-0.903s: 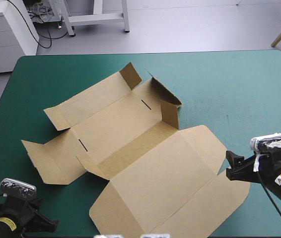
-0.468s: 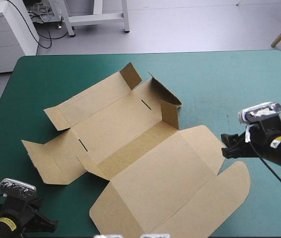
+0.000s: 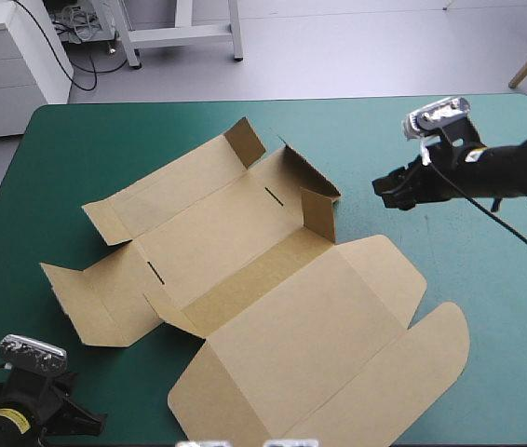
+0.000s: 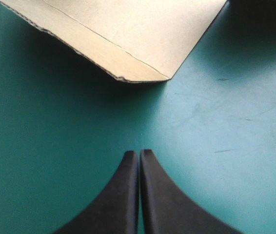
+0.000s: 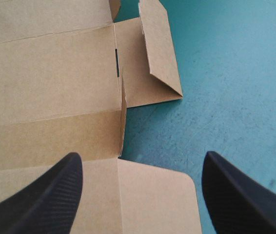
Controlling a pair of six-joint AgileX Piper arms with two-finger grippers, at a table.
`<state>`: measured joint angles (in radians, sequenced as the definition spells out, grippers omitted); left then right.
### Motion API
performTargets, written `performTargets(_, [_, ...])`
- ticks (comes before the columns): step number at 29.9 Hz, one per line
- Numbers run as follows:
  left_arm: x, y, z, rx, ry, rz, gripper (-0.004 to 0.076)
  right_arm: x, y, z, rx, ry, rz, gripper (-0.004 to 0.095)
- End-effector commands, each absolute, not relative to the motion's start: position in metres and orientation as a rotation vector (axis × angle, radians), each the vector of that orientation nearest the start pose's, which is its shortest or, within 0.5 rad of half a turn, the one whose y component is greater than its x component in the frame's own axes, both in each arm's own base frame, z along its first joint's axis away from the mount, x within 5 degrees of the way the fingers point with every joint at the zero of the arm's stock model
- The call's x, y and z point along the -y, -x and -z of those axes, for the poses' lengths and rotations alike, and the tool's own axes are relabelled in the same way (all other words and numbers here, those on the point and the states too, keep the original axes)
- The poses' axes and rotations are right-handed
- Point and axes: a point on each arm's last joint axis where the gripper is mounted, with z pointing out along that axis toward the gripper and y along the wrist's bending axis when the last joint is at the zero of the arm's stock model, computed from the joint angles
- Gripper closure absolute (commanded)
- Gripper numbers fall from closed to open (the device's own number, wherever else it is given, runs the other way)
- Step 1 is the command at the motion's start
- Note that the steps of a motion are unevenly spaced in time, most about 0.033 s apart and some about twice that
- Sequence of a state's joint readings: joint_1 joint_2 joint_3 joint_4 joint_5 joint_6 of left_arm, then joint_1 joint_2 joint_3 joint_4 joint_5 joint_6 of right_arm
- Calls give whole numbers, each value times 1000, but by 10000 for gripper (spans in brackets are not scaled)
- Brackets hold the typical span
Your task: Fold the box
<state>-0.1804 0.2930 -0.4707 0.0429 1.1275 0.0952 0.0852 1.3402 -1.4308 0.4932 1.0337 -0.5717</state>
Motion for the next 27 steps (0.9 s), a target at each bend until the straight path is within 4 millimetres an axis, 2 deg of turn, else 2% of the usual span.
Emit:
performTargets(1, [3,-41,-271,-2348,-315,-17,734,-83,-289,-432,-2130,709,-433,278])
performTargets(6, [3,-41,-271,-2348,-315,-17,734,-124,-321,-418,-2136,854,-465,278])
performTargets(9, [3,-41,-271,-2348,-315,-17,734,-142,-338,-400,-2197,914,-455,278])
performTargets(14, [3,-41,-271,-2348,-315,-20,734,-163,-355,-372,-2274,1008,-420,278])
performTargets(21, [3,-41,-271,-2348,-315,-20,734,-173,-370,-334,-2381,1089,-357,280])
performTargets(27, [3,-41,-271,-2348,-315,-20,734,-174,-380,-318,-2409,1102,-317,284])
